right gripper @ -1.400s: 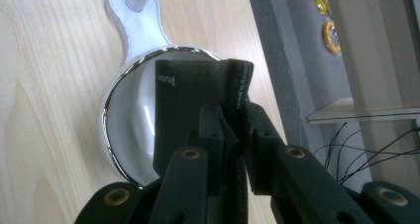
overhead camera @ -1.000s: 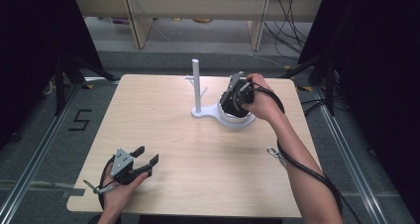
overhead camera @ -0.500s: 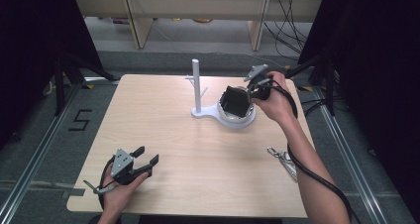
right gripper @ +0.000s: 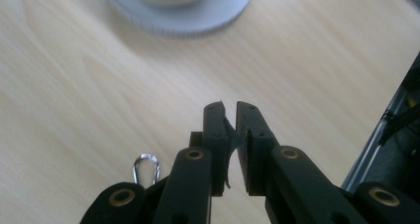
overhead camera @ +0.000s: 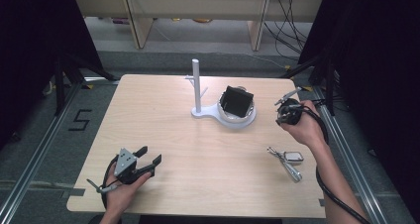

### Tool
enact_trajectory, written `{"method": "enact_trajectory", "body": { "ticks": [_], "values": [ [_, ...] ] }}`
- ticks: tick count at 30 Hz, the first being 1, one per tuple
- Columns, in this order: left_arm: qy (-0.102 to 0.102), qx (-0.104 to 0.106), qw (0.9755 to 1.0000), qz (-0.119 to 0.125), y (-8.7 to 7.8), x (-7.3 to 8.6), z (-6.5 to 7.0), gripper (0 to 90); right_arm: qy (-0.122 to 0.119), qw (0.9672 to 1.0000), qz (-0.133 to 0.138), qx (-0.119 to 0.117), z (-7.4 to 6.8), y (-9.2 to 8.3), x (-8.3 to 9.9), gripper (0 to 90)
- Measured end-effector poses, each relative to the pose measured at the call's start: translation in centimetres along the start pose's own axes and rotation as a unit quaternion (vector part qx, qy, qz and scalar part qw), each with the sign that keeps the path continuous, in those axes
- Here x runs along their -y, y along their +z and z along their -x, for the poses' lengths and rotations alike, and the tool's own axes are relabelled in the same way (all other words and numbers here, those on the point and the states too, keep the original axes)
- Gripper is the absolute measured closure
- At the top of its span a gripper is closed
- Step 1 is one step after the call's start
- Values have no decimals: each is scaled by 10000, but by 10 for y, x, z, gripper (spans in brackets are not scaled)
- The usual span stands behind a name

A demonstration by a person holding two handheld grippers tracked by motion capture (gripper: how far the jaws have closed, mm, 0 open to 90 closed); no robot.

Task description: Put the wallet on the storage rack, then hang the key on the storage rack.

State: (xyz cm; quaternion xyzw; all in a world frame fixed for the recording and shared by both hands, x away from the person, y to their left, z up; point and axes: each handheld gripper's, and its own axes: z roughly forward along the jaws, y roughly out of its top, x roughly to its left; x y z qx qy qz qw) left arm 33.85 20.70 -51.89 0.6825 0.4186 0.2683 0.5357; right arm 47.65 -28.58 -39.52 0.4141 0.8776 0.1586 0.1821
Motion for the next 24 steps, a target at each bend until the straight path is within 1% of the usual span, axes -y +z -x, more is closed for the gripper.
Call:
{"method": "enact_trajectory", "body": {
  "ticks": [1,3,4,5,6,7,8,9,10,11,13,14,15,16,17,18,20,21,22,23,24],
  "values": [
    [5,-18,10000,-33,0,0,0,343,67,9999,-86,-55,1,3,10,820],
    [11,-27,10000,-65,0,0,0,343,160,9998,-111,-92,2,6,18,809],
    [14,-24,10000,-62,0,0,0,343,242,9996,-123,-125,1,7,21,800],
    [12,-21,10000,-60,0,0,0,343,232,9995,-148,-171,2,9,25,790],
    [-2,1,10000,-1,1,0,0,343,267,9993,-170,-191,1,9,28,783],
    [-2,1,10000,-1,1,0,0,343,267,9993,-170,-191,1,9,28,783],
    [8,7,10000,3,1,0,0,343,274,9992,-217,-212,0,11,32,771],
    [29,0,10000,-48,0,-1,0,343,351,9990,-202,-210,-1,11,34,766],
    [29,0,10000,-48,0,-1,0,343,302,9991,-203,-212,-1,11,35,760],
    [26,11,10000,-50,1,-1,0,343,343,9990,-189,-228,-2,11,36,757],
    [26,19,10000,-52,1,-1,0,343,320,9991,-186,-210,-3,10,37,754],
    [30,35,10000,-50,1,-1,0,343,304,9991,-191,-239,-3,10,37,751],
    [41,40,10000,-48,1,-1,0,343,321,9989,-239,-262,-5,10,38,746],
    [40,58,10000,8,1,-1,0,343,268,9989,-243,-302,-6,10,38,740],
    [50,22,10000,-66,0,-1,1,343,310,9986,-285,-319,-8,10,37,734],
    [34,33,10000,-23,1,-1,0,343,226,9985,-343,-366,-8,11,37,720],
    [45,32,10000,-62,-1,-1,0,343,223,9983,-375,-399,-9,11,37,714],
    [32,24,10000,-45,-1,-1,0,343,186,9979,-430,-436,-10,11,36,712],
    [27,3,10000,-49,-1,-2,0,343,193,9970,-492,-559,-12,13,34,708],
    [23,-14,10000,-57,-1,-2,-1,343,140,9966,-529,-624,-12,14,33,708],
    [30,-9,10000,-34,-1,-1,-1,343,140,9966,-529,-624,-12,14,33,708]
  ]
}}
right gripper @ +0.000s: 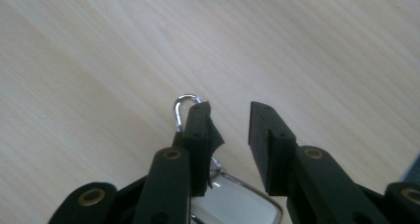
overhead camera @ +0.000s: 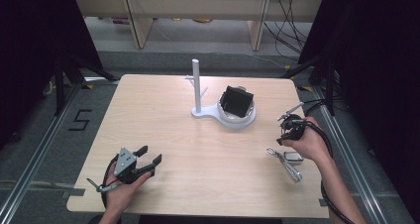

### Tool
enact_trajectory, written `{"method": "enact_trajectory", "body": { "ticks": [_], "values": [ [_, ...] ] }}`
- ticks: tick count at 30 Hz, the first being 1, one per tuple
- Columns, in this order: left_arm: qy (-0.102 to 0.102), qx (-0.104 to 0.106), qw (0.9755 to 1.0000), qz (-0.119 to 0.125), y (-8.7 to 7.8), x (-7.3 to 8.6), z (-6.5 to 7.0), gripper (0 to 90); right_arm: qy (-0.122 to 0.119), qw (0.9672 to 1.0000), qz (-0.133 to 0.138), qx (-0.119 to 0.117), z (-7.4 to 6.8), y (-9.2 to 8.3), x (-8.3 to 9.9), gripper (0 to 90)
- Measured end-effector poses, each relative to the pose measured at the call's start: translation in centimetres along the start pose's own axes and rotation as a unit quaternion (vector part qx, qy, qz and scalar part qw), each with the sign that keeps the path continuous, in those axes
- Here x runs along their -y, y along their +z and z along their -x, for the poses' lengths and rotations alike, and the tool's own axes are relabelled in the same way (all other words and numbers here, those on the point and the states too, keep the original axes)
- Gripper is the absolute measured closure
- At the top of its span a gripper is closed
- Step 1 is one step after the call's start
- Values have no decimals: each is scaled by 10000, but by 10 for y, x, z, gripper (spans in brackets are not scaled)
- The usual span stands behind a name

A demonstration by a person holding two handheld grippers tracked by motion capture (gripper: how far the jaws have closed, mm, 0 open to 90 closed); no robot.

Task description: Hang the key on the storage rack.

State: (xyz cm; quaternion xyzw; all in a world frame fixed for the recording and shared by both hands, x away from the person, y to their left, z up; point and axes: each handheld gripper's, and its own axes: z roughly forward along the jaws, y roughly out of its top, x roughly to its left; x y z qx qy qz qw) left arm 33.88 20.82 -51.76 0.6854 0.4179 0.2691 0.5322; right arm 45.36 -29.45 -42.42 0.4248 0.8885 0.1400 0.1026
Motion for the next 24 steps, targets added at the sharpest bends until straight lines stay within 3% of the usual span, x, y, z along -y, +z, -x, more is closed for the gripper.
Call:
{"method": "enact_trajectory", "body": {
  "ticks": [8,14,16,17,19,24],
  "values": [
    [2,23,10000,13,1,0,3,343,82,9989,-279,-373,-9,25,-10,622],
    [35,29,10000,48,-2,1,4,343,162,9970,-668,-357,-8,47,-14,597],
    [-6,7,10000,31,-3,1,3,343,262,9961,-712,-439,-6,50,-16,604],
    [3,12,10000,36,-3,1,3,343,423,9955,-758,-369,-6,50,-17,618],
    [11,20,10000,34,-3,0,3,343,526,9954,-743,-307,-6,51,-17,638],
    [17,42,10000,48,-2,1,3,343,587,9938,-883,-343,1,51,-20,748]
  ]
}}
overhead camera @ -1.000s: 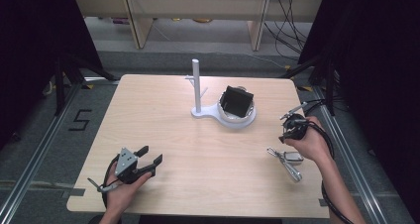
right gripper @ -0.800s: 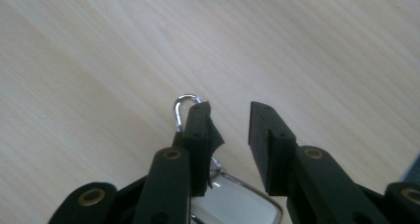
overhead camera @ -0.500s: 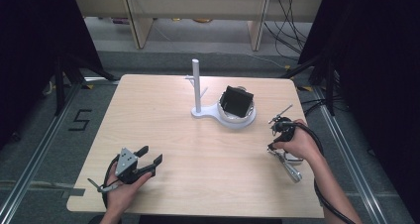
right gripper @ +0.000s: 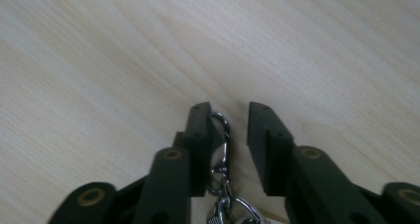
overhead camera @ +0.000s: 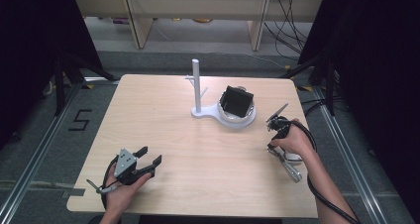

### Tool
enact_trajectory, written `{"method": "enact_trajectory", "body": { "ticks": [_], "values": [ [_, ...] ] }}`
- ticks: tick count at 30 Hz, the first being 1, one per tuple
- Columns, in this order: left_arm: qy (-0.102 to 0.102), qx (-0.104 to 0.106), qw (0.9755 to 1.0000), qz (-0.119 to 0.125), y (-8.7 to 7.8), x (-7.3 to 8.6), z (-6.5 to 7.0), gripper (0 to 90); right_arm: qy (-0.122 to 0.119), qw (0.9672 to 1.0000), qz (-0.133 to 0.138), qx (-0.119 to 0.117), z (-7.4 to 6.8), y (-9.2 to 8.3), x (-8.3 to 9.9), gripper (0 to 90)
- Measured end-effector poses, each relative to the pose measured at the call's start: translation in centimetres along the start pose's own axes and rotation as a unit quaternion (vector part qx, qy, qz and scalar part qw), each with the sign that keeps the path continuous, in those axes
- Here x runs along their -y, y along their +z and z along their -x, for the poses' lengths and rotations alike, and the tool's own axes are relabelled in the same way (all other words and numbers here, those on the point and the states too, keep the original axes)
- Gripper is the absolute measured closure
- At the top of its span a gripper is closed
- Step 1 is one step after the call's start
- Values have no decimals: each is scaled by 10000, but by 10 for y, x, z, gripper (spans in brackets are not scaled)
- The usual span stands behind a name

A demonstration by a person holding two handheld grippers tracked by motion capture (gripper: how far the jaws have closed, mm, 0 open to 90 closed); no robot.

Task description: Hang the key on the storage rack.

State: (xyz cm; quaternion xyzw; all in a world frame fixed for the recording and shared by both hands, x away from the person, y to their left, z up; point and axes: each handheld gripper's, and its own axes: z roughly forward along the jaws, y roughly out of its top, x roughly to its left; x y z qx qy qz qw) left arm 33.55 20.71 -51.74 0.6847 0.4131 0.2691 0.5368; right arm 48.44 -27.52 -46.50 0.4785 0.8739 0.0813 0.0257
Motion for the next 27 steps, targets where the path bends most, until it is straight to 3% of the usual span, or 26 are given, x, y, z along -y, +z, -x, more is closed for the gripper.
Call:
{"method": "enact_trajectory", "body": {
  "ticks": [4,8,11,12,15,22,27],
  "values": [
    [3,-28,10000,-26,-1,0,0,343,-86,9999,-123,16,0,3,1,768],
    [-4,9,10000,3,0,0,1,343,-201,9998,-42,-44,0,5,1,777],
    [-6,-11,10000,-20,-1,0,0,343,-143,9999,-74,-27,-1,6,-1,794],
    [-19,-25,10000,-29,-1,0,0,343,-263,9996,-41,-25,0,6,-1,802],
    [-34,-33,10000,-29,-1,0,0,343,-203,9997,-140,-89,-1,6,-2,814],
    [-12,19,10000,-12,0,0,0,344,-170,9996,-93,-194,3,7,2,863],
    [-9,16,10000,-11,0,0,0,343,-36,9999,-121,37,-4,7,1,868]
  ]
}}
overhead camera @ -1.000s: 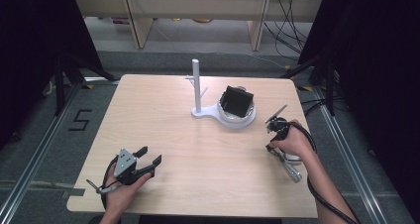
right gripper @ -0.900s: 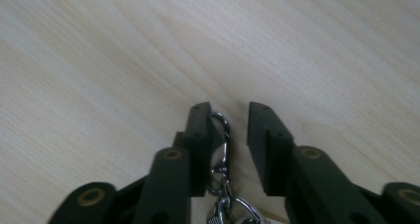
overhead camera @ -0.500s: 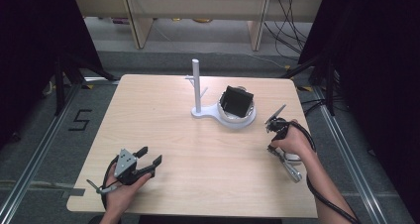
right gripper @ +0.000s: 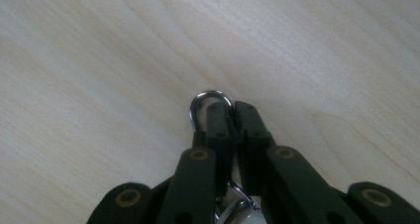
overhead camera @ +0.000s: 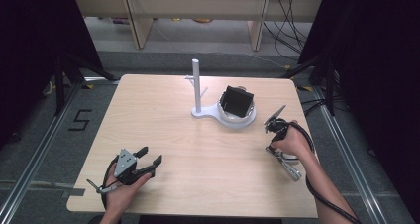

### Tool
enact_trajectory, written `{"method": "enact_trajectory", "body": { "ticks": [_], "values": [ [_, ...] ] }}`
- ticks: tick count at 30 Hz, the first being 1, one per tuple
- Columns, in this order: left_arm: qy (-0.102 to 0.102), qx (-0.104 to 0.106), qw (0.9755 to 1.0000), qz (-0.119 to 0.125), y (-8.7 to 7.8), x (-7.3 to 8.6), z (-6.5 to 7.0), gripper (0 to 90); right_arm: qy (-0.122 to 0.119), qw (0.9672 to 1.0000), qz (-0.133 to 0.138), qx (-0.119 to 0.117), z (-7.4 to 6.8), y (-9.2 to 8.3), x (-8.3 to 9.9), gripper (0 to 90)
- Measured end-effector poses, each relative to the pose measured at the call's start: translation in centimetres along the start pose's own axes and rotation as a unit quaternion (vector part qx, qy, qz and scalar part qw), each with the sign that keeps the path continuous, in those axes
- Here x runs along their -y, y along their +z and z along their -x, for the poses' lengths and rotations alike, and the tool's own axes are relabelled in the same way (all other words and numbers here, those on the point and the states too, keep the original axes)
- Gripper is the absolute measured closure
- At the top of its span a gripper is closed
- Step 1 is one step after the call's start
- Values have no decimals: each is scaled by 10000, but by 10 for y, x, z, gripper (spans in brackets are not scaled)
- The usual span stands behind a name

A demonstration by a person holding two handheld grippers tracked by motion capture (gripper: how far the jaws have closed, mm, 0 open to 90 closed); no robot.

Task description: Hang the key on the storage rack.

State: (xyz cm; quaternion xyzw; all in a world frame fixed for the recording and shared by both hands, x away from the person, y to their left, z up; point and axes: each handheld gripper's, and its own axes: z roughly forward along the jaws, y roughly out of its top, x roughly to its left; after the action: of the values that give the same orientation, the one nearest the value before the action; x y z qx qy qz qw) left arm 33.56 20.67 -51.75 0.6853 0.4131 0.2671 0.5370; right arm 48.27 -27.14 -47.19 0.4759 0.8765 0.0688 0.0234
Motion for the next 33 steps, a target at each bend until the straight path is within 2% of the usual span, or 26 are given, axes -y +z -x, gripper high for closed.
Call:
{"method": "enact_trajectory", "body": {
  "ticks": [1,3,4,7,11,12,13,14,16,18,20,21,23,25,26,27,28,29,30,31,32,33],
  "values": [
    [1,0,10000,1,0,0,0,343,98,9998,168,34,-1,0,1,879],
    [-12,-41,10000,-39,-1,0,0,343,130,9997,192,3,-1,0,2,880],
    [-25,-42,10000,-32,-1,0,0,343,181,9993,323,14,-2,1,4,880],
    [-11,-16,10000,-11,0,1,-1,344,281,9992,283,15,-2,0,7,880],
    [6,-29,10000,-52,0,0,0,344,351,9982,478,28,-3,1,8,880],
    [0,-34,10000,-50,-1,0,0,344,312,9981,534,19,-4,0,8,880],
    [-5,-39,10000,-50,-1,0,0,344,270,9986,457,39,-4,-2,8,880],
    [-26,-37,10000,-22,0,0,0,344,296,9978,584,26,-5,-2,8,880],
    [-19,-17,10000,-7,0,1,-1,344,372,9973,634,38,-8,-3,7,880],
    [-7,-1,10000,-4,0,1,0,343,341,9975,613,72,-8,-5,6,880],
    [-12,-8,10000,-4,0,1,0,343,378,9972,644,23,-10,-9,5,880],
    [-20,-13,10000,0,0,1,0,344,281,9953,927,73,-10,-11,5,881],
    [-28,-12,10000,6,0,1,-1,344,252,9951,956,80,-10,-13,5,880],
    [-22,-40,10000,-34,-1,0,0,343,357,9918,1221,95,-12,-17,5,881],
    [-16,-35,10000,-30,-1,0,0,343,271,9900,1383,95,-12,-19,6,881],
    [-9,-32,10000,-31,-1,0,0,344,347,9889,1446,71,-14,-23,7,880],
    [-10,-18,10000,-16,-1,0,0,344,307,9859,1642,116,-13,-25,7,880],
    [1,-24,10000,-35,-1,0,0,343,275,9811,1912,105,-14,-31,10,880],
    [-3,-19,10000,-30,-1,0,0,343,275,9811,1912,105,-14,-31,10,880],
    [-16,12,10000,4,0,0,0,344,238,9760,2163,83,-15,-35,13,880],
    [-21,14,10000,6,0,0,1,344,238,9760,2163,83,-15,-35,13,880],
    [-10,20,10000,2,0,0,1,343,284,9728,2294,149,-16,-37,14,880]
  ]
}}
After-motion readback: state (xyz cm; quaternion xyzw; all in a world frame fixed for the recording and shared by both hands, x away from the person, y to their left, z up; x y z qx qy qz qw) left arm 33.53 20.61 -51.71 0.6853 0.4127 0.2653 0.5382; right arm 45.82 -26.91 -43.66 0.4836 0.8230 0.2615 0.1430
